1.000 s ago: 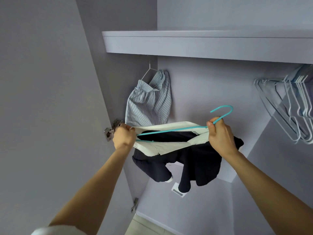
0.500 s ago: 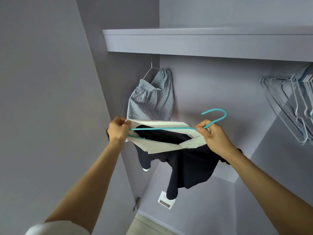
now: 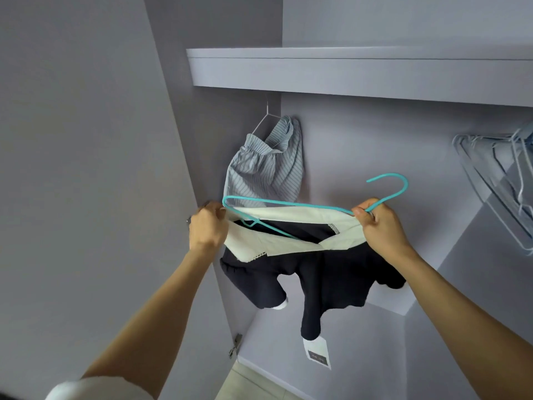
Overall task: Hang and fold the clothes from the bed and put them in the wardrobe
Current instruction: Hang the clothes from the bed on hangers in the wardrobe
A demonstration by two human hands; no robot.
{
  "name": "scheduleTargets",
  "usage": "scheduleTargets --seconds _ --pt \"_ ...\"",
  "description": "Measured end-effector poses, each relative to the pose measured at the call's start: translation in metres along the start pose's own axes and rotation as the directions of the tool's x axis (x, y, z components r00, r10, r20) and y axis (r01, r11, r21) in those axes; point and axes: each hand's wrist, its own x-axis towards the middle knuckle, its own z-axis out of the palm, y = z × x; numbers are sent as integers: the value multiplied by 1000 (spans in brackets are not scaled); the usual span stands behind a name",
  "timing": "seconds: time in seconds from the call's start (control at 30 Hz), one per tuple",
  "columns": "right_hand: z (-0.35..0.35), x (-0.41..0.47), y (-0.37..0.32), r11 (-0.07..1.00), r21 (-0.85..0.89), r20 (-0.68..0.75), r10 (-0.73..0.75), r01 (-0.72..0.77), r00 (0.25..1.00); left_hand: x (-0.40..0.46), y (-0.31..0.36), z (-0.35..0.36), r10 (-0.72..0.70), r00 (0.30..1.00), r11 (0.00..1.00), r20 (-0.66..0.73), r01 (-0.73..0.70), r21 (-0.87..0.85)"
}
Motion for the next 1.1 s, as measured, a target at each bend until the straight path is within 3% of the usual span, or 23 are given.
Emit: scheduleTargets --seconds 0.1,0.2,0.4,0.53,0.6,0.7,0.77,0.83,0.97,1.03,1.1 --pt "2 -4 0 999 -33 15 -13 14 1000 -5 12 5 -128 990 982 63 136 -130" --pt "-3 -7 1 998 -64 20 -25 26 999 -4 17 7 -241 966 901 99 260 -347" --pt "-13 -9 3 993 -116 81 32 -22 996 7 26 -2 -255 952 866 171 303 -397" --pt "-12 -6 3 982 -185 123 72 -48 990 18 36 -14 -367 897 736 246 442 -514" --pt "-10 -3 2 980 -190 143 87 -59 986 17 36 -13 -333 927 799 172 375 -470" --pt "-8 -1 0 975 -214 177 93 -54 980 3 33 -7 -119 993 991 13 120 -59" --pt "-8 -1 -3 980 -191 195 85 -47 977 -5 32 -4 36 997 984 -63 -24 177" --pt "-9 1 -7 986 -166 203 66 -32 977 -7 31 -2 182 976 948 -123 -141 285" --pt "-16 8 -11 977 -215 194 51 -8 980 -11 25 3 395 907 891 -146 -340 301" --pt "-20 11 -15 979 -205 201 38 4 979 -12 27 3 318 934 937 -166 -283 203" --pt "-21 11 -21 983 -179 225 3 38 974 -4 28 1 65 988 997 -142 -69 -25"
